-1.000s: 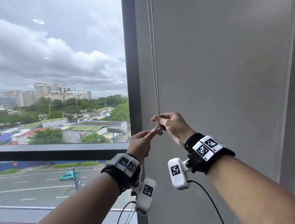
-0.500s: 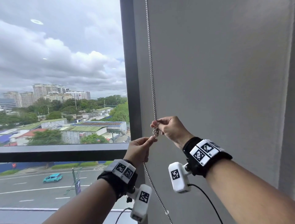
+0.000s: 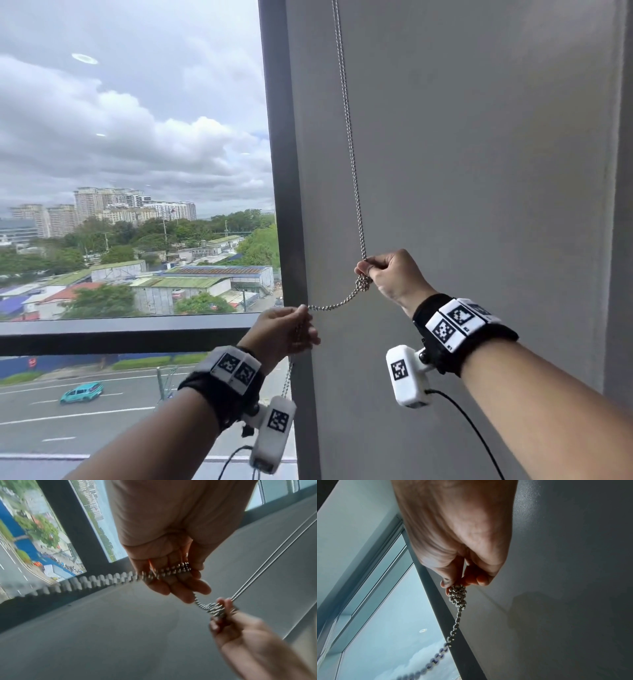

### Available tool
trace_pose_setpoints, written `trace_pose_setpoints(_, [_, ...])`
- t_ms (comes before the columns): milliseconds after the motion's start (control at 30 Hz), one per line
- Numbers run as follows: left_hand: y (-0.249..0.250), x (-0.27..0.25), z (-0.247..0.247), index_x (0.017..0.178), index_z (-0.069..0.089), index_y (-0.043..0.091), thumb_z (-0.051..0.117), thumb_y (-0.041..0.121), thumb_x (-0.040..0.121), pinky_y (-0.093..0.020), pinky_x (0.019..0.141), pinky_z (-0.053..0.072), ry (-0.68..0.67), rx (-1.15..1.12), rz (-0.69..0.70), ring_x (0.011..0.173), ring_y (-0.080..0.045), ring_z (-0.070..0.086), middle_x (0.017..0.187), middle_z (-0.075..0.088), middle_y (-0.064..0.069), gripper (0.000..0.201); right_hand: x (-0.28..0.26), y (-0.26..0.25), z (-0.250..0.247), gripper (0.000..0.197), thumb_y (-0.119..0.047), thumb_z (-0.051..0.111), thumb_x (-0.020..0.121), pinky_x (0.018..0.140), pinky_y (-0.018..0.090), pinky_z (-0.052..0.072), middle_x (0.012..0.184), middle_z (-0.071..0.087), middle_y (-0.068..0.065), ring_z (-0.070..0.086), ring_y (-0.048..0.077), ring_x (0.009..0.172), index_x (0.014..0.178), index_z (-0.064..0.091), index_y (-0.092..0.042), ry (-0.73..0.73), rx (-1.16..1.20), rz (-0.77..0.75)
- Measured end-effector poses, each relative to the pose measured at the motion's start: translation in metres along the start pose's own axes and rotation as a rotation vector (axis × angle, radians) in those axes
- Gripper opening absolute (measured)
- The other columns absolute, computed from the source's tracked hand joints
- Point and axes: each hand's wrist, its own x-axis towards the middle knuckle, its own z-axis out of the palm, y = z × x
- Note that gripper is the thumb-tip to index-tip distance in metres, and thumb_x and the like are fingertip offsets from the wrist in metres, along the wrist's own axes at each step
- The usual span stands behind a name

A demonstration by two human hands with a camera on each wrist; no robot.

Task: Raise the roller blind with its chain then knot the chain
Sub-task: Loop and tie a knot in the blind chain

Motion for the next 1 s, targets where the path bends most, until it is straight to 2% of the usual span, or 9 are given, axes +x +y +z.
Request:
trace_pose_setpoints(133, [0.053,0.011,0.018,0.084,0.057,0.007,0.044,0.021,0.095,-0.025,0.055,0.053,-0.006,-0.160,0.100,0.058,-0.020,0.068,0.065,0.070,-0.008,0.022,0.000,0.000,0.002,0.016,-0.016,0.073,0.085,0.087,0.027,0.054,0.075,0.075,-0.002,0.070,0.010,0.076,0.069,0.075,-0.020,0.009,-0.016,-0.003])
trace_pose_setpoints(233, [0.085,0.020,0.036,0.086,0.059,0.004,0.043,0.017,0.095,-0.033,0.069,0.057,-0.021,-0.213,0.172,0.074,-0.025,0.071,0.080,0.073,-0.014,0.023,-0.003,-0.004,0.004,0.008,-0.016,0.071,0.086,0.067,0.010,0.044,0.062,0.066,-0.015,0.058,-0.013,0.054,0.081,0.078,-0.014,0.004,-0.073,-0.037])
trace_pose_setpoints(367, [0.110,0.028,0.061,0.100,0.061,-0.003,0.043,-0.003,0.091,-0.036,0.080,0.054,0.033,-0.082,0.183,0.083,-0.029,0.063,0.096,0.063,-0.021,0.021,-0.009,-0.010,0.007,0.009,-0.011,0.069,0.087,0.051,0.001,0.035,0.056,0.062,-0.020,0.054,-0.012,0.049,0.088,0.078,-0.010,-0.042,-0.073,-0.071])
trace_pose_setpoints(500, [0.118,0.026,0.075,0.110,0.062,0.007,0.046,-0.012,0.086,-0.038,0.080,0.055,0.009,0.037,0.193,0.073,-0.026,0.067,0.087,0.066,-0.018,0.034,-0.017,-0.019,0.008,0.021,-0.003,0.062,0.088,0.067,0.016,0.048,0.074,0.073,-0.005,0.063,0.004,0.067,0.081,0.077,-0.016,-0.120,-0.092,-0.071])
trace_pose_setpoints(600, [0.118,0.024,0.084,0.099,0.059,0.016,0.059,-0.006,0.082,-0.041,0.077,0.055,0.053,0.022,0.222,0.070,-0.028,0.069,0.084,0.070,-0.019,0.028,-0.027,-0.029,0.005,0.030,0.007,0.050,0.091,0.064,0.034,0.058,0.079,0.071,0.008,0.065,0.020,0.063,0.081,0.071,-0.012,-0.192,0.082,0.025])
trace_pose_setpoints(667, [0.118,0.025,0.089,0.105,0.061,0.006,0.061,-0.006,0.081,-0.036,0.065,0.058,0.089,-0.004,0.228,0.057,-0.023,0.065,0.075,0.066,-0.014,0.027,-0.034,-0.037,0.003,0.028,0.006,0.044,0.094,0.061,0.041,0.061,0.088,0.069,0.014,0.068,0.028,0.060,0.090,0.068,-0.007,-0.264,0.216,0.126])
trace_pose_setpoints(833, [0.113,0.029,0.091,0.105,0.061,-0.012,0.062,0.003,0.083,-0.023,0.046,0.048,0.136,0.065,0.216,0.050,-0.016,0.047,0.066,0.052,-0.009,0.027,-0.036,-0.036,-0.005,0.035,-0.029,0.046,0.099,0.044,0.023,0.032,0.068,0.055,0.005,0.037,0.012,0.043,0.109,0.064,0.000,-0.421,0.337,0.274])
trace_pose_setpoints(933, [0.112,0.026,0.086,0.098,0.062,-0.010,0.058,0.006,0.087,-0.031,0.057,0.057,0.078,0.056,0.162,0.063,-0.026,0.057,0.079,0.060,-0.019,0.020,-0.031,-0.029,-0.012,0.046,-0.048,0.055,0.090,0.047,0.025,0.031,0.063,0.054,0.000,0.036,0.012,0.048,0.099,0.066,-0.004,-0.385,0.325,0.157])
trace_pose_setpoints(1000, [0.112,0.023,0.082,0.085,0.060,-0.006,0.055,0.008,0.089,-0.043,0.068,0.059,0.021,0.044,0.111,0.072,-0.034,0.061,0.090,0.061,-0.024,0.015,-0.029,-0.027,-0.015,0.032,-0.036,0.058,0.092,0.048,0.025,0.032,0.062,0.054,0.000,0.037,0.011,0.049,0.085,0.064,-0.006,-0.324,0.275,0.044])
